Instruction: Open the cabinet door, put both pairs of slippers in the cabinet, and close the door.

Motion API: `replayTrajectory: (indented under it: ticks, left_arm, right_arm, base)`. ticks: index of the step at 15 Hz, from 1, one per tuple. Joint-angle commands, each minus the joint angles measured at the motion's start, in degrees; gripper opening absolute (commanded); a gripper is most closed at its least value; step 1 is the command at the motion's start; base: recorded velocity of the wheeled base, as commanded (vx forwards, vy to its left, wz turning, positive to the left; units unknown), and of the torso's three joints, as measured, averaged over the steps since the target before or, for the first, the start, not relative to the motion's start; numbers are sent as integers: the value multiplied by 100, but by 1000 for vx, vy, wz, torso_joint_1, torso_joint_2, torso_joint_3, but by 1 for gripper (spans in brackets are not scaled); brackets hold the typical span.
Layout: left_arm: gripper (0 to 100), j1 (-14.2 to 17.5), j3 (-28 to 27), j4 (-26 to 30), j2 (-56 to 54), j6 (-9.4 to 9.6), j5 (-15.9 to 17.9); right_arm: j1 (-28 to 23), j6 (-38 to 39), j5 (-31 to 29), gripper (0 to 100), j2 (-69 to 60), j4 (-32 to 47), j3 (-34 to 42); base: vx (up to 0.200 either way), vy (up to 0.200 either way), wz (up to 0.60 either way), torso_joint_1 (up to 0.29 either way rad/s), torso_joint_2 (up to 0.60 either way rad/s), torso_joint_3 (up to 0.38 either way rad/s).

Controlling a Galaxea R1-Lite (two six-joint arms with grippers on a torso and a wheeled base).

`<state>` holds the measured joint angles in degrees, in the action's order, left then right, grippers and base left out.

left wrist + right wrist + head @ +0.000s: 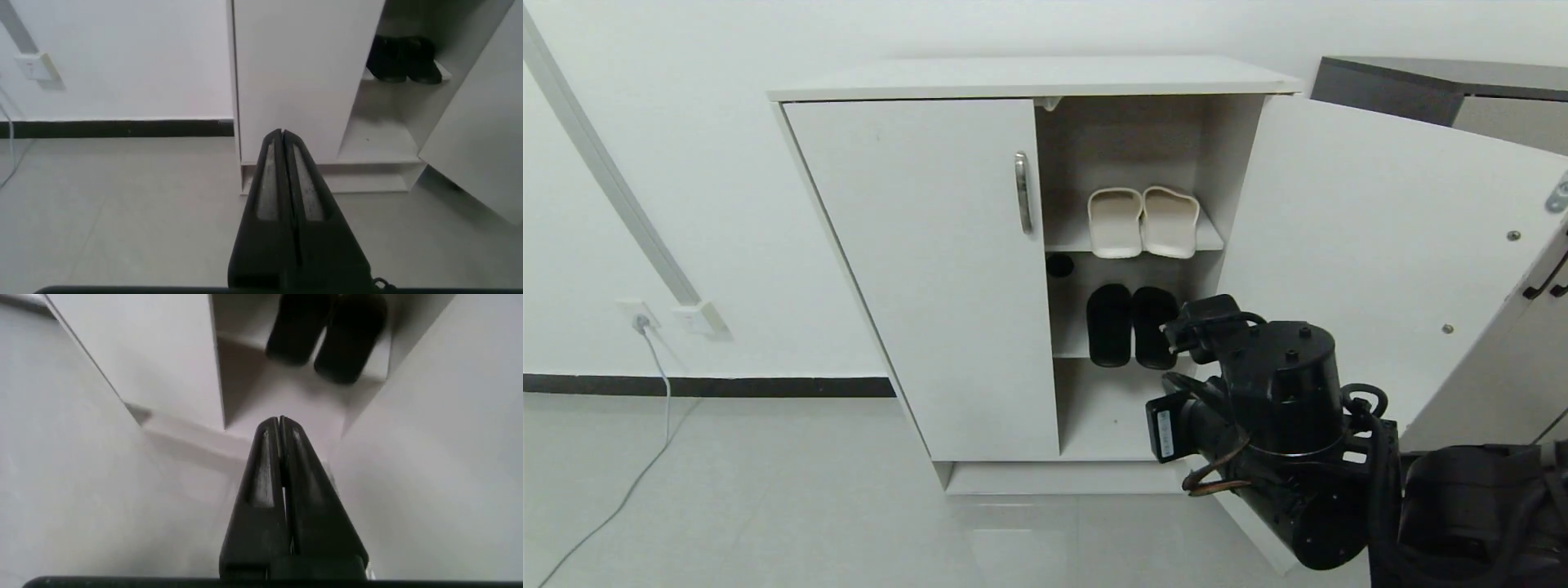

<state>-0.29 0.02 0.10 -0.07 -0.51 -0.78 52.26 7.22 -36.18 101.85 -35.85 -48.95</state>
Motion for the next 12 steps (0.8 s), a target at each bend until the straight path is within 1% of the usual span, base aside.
replayTrajectory:
  ticks: [1,4,12]
  left_arm:
    - [0,-6,-2,-10,7,-2,-1]
    - [0,-6,-2,-10,7,-2,-1]
    - [0,-6,-2,-10,7,-2,-1]
  right_arm:
    - [21,-1,-3,0,1,-18,-1]
    - [21,-1,-3,0,36,-9,-1]
    - [21,-1,-3,0,36,-18,43]
  base:
    - [0,0,0,51,-569,-364]
    - [0,0,0,56,-518,-355]
    - [0,0,0,135,-467,-330]
